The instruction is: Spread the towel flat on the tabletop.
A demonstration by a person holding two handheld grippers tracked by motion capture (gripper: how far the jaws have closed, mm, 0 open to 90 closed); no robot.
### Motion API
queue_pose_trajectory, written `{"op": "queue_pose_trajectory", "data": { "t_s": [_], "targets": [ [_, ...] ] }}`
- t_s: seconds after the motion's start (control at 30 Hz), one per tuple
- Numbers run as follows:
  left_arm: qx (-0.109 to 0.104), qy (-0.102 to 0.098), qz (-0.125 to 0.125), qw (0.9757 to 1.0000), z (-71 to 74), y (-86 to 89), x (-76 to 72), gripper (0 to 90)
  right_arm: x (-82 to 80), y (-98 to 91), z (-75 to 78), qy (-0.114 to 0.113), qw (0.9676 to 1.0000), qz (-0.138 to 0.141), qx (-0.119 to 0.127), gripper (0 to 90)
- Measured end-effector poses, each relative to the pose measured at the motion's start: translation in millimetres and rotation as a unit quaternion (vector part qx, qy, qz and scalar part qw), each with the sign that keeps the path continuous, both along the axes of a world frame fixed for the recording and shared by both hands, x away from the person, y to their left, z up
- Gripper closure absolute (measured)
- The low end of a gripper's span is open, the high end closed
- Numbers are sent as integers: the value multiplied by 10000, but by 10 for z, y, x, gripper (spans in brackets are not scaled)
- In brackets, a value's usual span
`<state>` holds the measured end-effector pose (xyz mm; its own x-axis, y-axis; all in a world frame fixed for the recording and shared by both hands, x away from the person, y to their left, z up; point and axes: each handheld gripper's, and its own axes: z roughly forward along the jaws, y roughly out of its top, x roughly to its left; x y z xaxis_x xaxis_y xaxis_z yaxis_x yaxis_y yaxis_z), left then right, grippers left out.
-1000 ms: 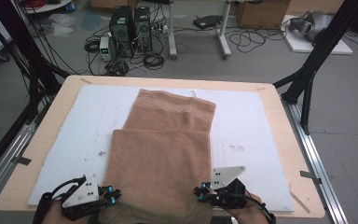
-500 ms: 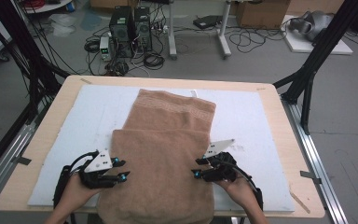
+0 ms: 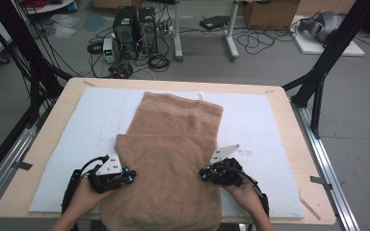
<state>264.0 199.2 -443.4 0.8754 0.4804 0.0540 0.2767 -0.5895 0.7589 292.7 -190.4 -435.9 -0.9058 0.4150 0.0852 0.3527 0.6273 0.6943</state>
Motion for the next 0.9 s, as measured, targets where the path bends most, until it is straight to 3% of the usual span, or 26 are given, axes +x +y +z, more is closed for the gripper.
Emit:
{"op": "queue_pose_trajectory", "data": {
  "t_s": [0.1, 0.23, 0.57, 0.67, 0.77, 0.9],
  "targets": [
    [-130, 102, -13, 9999, 2, 57, -61, 859, -127, -33, 61, -114, 9999, 23, 123, 859],
    [-230, -43, -22, 9997, 62, 100, -235, 859, -305, -43, 125, -176, 9995, 85, 234, 859],
    [-290, -304, -384, 9984, 313, 221, -900, 858, -900, -28, 340, -246, 9983, 430, 300, 855],
    [-346, -344, -500, 9976, 400, 257, -1052, 832, -1078, -8, 427, -262, 9968, 656, 363, 807],
    [-476, -361, -397, 9974, 465, 304, -1048, 697, -1121, -30, 514, -335, 9961, 643, 500, 749],
    [-465, -368, -221, 9980, 404, 337, -839, 666, -925, -48, 526, -541, 9972, 436, 287, 712]
  ]
}}
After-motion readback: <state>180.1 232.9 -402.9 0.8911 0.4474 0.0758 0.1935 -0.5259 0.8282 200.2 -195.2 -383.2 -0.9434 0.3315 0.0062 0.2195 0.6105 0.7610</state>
